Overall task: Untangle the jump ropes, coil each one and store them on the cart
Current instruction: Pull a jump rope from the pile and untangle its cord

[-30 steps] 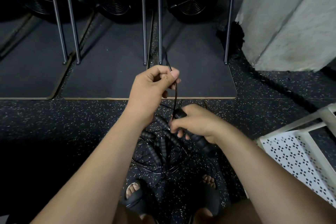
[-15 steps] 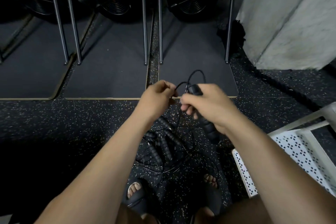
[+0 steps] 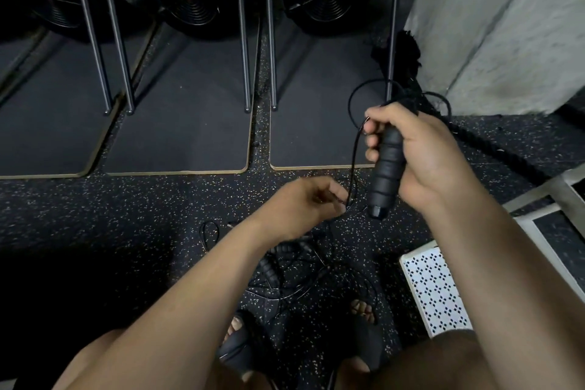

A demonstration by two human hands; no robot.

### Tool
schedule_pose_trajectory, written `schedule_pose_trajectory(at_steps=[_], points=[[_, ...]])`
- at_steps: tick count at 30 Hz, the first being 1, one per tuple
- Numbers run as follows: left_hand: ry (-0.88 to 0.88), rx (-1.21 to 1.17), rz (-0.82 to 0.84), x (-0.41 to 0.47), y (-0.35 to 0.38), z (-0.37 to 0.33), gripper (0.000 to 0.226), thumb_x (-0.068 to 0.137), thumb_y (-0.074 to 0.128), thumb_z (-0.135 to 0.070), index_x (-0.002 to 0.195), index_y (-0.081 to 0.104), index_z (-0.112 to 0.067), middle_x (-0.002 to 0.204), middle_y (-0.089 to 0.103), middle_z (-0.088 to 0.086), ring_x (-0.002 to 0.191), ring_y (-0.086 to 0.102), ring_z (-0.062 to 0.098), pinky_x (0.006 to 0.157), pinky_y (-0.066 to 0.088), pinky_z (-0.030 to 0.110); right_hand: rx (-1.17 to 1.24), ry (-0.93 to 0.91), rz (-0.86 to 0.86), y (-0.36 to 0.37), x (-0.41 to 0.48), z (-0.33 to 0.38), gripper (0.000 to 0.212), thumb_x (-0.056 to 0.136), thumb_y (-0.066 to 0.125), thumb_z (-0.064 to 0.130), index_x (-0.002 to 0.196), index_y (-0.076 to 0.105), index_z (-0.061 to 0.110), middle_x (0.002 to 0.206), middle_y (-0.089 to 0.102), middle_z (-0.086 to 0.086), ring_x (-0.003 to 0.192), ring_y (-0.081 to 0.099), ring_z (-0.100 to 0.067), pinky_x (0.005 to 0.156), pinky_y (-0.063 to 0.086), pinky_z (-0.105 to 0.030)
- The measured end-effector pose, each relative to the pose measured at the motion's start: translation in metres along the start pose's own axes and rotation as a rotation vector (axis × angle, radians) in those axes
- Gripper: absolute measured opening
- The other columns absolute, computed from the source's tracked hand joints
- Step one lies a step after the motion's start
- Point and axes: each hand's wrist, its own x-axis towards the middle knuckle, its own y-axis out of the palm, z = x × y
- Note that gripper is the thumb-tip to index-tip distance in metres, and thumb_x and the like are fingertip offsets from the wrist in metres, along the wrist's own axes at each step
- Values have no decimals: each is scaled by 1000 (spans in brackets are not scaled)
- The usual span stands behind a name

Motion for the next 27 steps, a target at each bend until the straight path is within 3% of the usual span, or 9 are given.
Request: schedule_pose_trajectory(at_steps=[3, 7, 11, 14, 17, 22, 27], points=[[30, 20, -12, 2, 1, 0, 9, 95, 81, -30, 95, 75, -25, 84, 71, -15, 79, 63, 2, 80, 50, 25, 42, 15, 13, -4, 4, -3, 9, 94, 73, 10, 95, 65, 10, 79, 69, -4, 64, 58, -13, 54, 46, -25], [94, 85, -82, 3, -4, 1, 11, 97, 79, -31, 91, 73, -24, 81, 72, -9, 75, 62, 9, 77, 54, 32, -3, 40, -1, -7, 12, -10, 16, 95, 73, 11, 109, 74, 5, 85, 74, -7, 63, 59, -13, 52, 46, -25], [135, 40, -227, -1, -18, -5, 9, 100, 76, -29, 92, 72, -25, 75, 67, -8, 68, 55, 11, 67, 48, 32, -409, 89, 62, -10, 17, -33, 17, 92, 72, 7, 106, 73, -2, 79, 75, -8, 59, 58, -15, 49, 45, -26], [164, -79, -310, -2, -27, -14, 7, 100, 74, -24, 94, 72, -22, 83, 73, 3, 76, 60, 15, 74, 55, 41, -664, 161, 194, -7, 14, -46, 10, 88, 69, 2, 97, 73, 5, 79, 76, -9, 60, 62, -16, 50, 45, -28], [215, -193, -361, -6, -32, -24, 9, 102, 72, -14, 93, 71, -12, 82, 72, -2, 78, 63, 11, 81, 53, 33, -756, 223, 301, 0, 14, -57, 11, 87, 72, 4, 98, 70, 4, 75, 75, -9, 63, 63, -22, 52, 45, -31], [259, -368, -408, -12, -35, -35, 14, 102, 71, -11, 96, 71, 1, 83, 69, 12, 69, 56, 21, 56, 46, 26, -750, 189, 327, 22, 11, -83, 11, 84, 73, 14, 94, 74, 9, 90, 79, -21, 68, 60, -30, 59, 41, -43], [261, -456, -438, -11, -39, -35, 10, 99, 74, -13, 98, 73, -3, 85, 74, 6, 75, 59, 15, 69, 48, 23, -818, 117, 288, 31, 12, -90, 5, 89, 71, 8, 90, 75, 8, 78, 80, -4, 58, 65, -14, 48, 44, -28]])
